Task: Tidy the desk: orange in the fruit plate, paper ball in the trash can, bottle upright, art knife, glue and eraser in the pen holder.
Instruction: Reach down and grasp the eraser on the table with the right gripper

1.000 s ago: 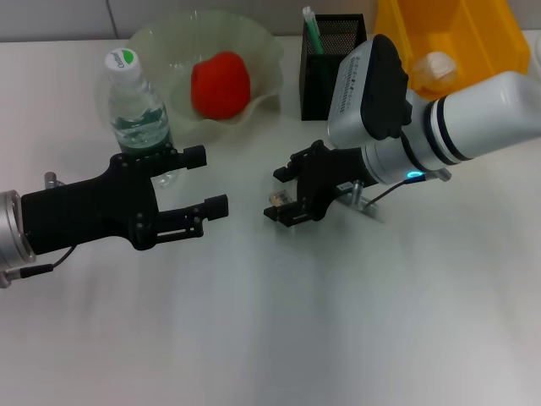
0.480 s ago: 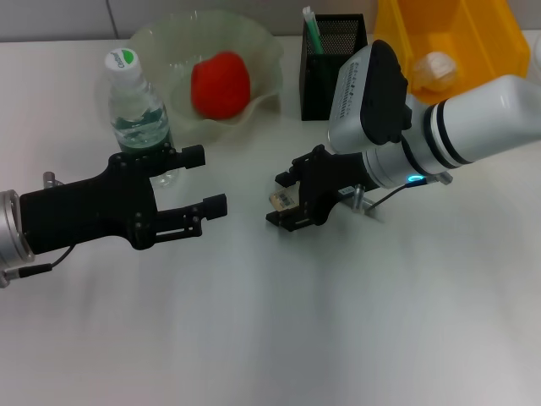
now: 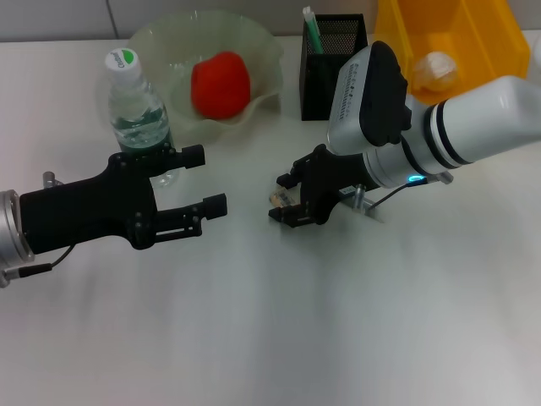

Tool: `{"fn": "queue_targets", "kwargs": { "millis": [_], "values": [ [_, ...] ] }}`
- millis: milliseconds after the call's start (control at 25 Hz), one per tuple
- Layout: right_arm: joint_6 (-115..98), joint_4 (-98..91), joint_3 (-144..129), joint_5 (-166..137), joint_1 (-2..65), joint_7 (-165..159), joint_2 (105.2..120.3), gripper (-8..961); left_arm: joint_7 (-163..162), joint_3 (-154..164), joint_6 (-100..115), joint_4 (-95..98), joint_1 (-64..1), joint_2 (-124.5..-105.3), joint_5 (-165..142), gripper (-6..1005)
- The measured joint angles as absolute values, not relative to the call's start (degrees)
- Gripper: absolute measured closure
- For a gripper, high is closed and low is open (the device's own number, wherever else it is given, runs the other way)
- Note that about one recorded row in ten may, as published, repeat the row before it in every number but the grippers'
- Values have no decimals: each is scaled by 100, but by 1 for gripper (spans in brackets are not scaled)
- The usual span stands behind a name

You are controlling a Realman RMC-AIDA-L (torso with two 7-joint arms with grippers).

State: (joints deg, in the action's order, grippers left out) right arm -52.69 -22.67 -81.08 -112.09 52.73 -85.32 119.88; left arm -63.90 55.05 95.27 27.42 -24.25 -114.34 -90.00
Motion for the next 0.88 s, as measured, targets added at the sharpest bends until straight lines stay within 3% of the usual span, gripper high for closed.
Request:
{"fn": "queue_targets", "kwargs": {
  "millis": [520, 880],
  "values": [
    [-5311, -2301, -8112, -11179, 5264, -8600, 11985, 507, -6390, 5388, 9577, 2801, -2419, -11434, -9008, 201],
    [-5720, -2818, -8105, -11260, 5153, -9301, 11901, 543, -6390, 5378, 9593, 2807, -2402, -11435, -9010, 201]
  ]
}}
